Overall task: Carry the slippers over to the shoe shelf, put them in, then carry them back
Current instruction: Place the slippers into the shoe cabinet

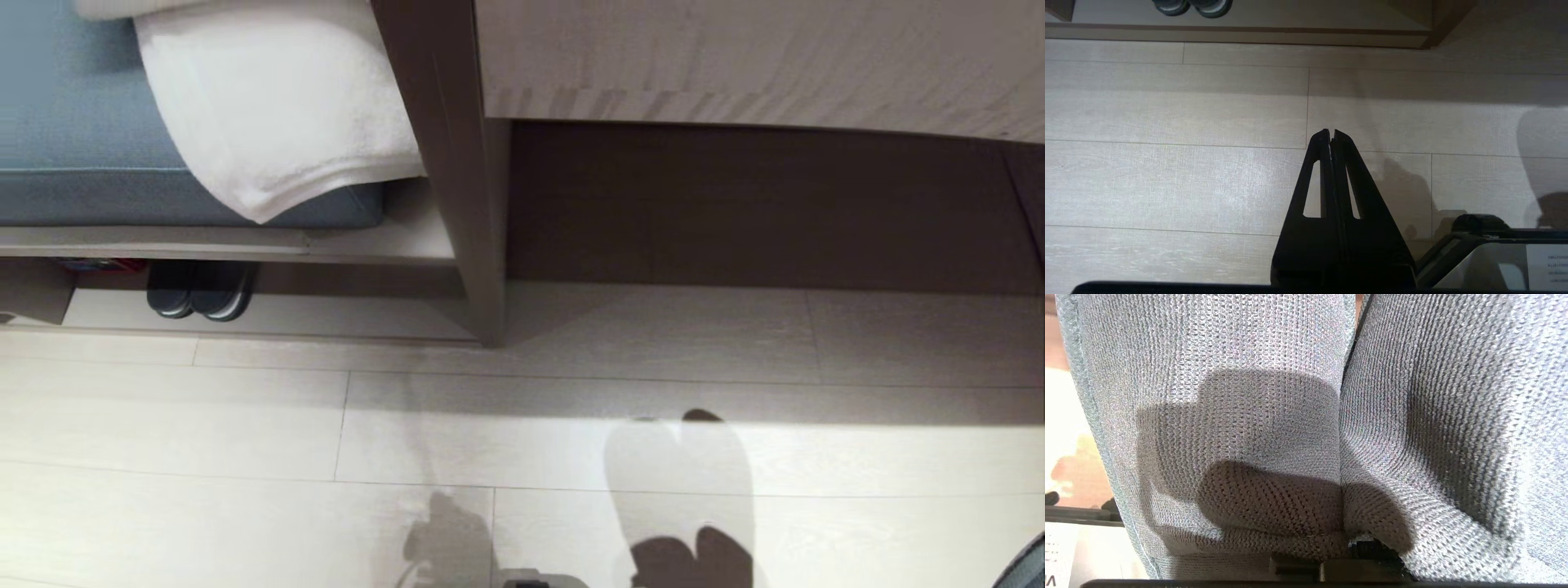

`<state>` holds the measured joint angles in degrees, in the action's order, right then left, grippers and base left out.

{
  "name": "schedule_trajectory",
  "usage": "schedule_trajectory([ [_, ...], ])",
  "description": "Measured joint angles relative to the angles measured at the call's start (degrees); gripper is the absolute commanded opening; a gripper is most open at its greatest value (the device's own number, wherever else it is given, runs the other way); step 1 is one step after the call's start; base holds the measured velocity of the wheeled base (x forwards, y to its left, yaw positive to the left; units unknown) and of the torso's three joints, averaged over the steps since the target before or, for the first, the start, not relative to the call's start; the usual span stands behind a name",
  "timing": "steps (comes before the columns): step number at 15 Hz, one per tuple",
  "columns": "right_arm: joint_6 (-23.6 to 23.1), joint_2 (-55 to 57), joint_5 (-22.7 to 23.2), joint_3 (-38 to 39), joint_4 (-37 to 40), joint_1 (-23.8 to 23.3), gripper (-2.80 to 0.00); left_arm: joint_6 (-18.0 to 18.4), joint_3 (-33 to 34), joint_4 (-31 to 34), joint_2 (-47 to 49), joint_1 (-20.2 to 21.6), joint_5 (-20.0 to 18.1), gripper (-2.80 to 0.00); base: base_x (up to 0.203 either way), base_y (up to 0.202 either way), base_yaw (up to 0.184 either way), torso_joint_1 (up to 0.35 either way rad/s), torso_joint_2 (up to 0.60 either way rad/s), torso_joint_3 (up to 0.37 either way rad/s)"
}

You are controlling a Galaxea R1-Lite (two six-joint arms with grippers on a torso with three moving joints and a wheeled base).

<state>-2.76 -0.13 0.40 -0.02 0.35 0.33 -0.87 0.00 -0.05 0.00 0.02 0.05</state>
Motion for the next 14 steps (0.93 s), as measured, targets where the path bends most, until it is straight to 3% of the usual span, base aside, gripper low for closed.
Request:
schedule_trajectory([
  [14,-0.7,0.0,0.2,0.0,-0.1,0.0,-2.80,0.1,0.0,0.0,0.0,0.0,0.0,-2.80,0.000,0.000,0.000,0.002,0.00,0.198],
])
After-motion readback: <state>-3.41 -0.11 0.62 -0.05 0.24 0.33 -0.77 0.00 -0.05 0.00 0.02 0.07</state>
